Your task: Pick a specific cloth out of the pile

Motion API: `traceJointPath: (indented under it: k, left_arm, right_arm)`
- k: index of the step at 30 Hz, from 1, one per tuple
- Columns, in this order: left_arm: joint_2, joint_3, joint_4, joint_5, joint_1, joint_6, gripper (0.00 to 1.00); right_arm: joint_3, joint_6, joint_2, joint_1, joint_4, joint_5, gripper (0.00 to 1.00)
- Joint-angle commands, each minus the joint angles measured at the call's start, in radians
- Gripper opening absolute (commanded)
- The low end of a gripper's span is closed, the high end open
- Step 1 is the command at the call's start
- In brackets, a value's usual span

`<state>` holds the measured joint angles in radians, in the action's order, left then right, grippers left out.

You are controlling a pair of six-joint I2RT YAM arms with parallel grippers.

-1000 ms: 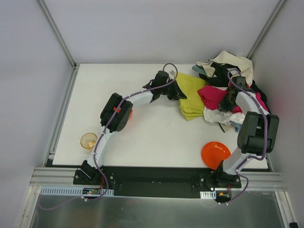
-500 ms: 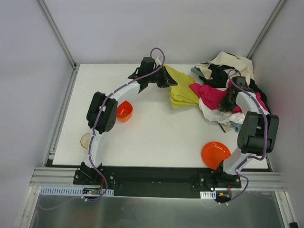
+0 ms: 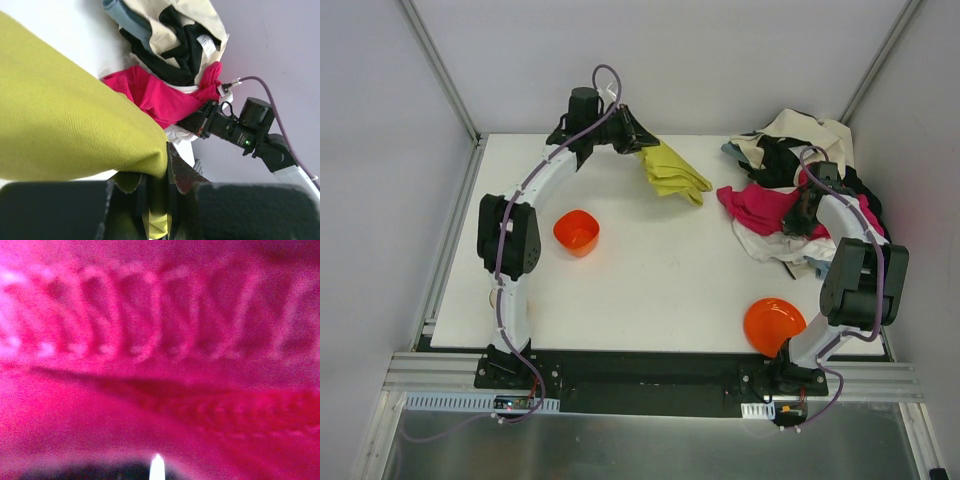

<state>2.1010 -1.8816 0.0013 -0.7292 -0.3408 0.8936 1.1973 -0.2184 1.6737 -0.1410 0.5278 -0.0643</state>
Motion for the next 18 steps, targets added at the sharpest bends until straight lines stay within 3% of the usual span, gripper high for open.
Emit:
traceJointPath:
  k: [1,18]
  left_arm:
    - [-0.144,-0.105,0.071,-0.091,0.04,-0.033,0.0]
    - [-0.047,-0.326,0.019,-0.128,0.204,-0.035,0.0]
  right_arm:
    - [-0.008,0.008,-0.054,-0.019,-0.002,-0.045,0.01]
    - [-0.011,0.017,-0.052,-0.02,-0.006,-0.029,0.01]
